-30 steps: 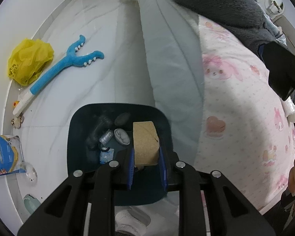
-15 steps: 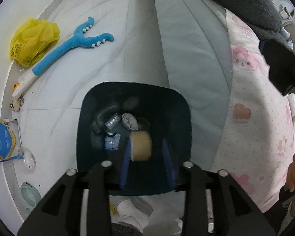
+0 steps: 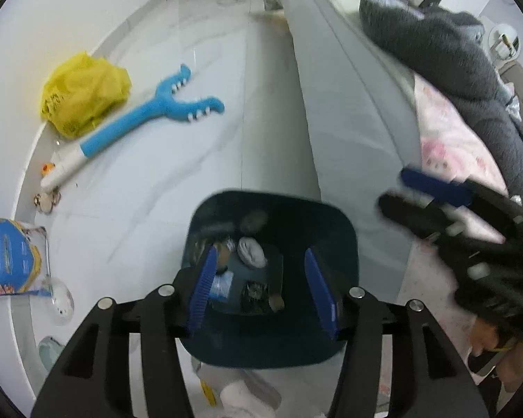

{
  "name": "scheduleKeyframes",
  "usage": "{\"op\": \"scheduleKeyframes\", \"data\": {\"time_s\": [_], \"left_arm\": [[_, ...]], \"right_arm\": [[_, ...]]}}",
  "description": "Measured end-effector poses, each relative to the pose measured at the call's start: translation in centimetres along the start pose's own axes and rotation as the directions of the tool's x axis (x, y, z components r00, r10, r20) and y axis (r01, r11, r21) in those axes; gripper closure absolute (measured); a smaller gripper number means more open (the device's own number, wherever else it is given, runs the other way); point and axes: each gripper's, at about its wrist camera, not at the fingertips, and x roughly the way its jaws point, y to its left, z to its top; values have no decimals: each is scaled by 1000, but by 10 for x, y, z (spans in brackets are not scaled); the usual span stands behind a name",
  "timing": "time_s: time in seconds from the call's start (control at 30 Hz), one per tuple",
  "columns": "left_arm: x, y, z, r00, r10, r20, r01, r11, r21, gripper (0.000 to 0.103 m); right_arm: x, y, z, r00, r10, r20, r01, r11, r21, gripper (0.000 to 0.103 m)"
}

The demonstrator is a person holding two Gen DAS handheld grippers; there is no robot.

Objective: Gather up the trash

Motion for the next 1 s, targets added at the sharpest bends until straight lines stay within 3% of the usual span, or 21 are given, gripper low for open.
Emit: {"op": "scheduleKeyframes", "data": {"time_s": [0.2, 0.3, 0.43, 0.8, 1.0], "left_arm": [[-20, 2, 6, 994, -7, 107, 5, 1000, 18, 44], [-32, 5, 9, 987, -17, 158, 15, 1000, 10, 37], [-45, 2, 11, 973, -18, 230, 10, 999, 35, 36], [-87, -4, 17, 905, -41, 423, 14, 998, 69, 26], [-108, -8, 22, 864, -54, 501, 27, 998, 61, 23]], "right_arm": [[25, 7, -8, 997, 8, -77, -8, 1000, 3, 57], [36, 6, -10, 994, 31, -104, -28, 999, 26, 57], [49, 10, -16, 987, 34, -159, -31, 999, 22, 57], [65, 24, -30, 971, 12, -239, -20, 999, -29, 56], [67, 31, -36, 966, -15, -260, -3, 998, -70, 46]]}}
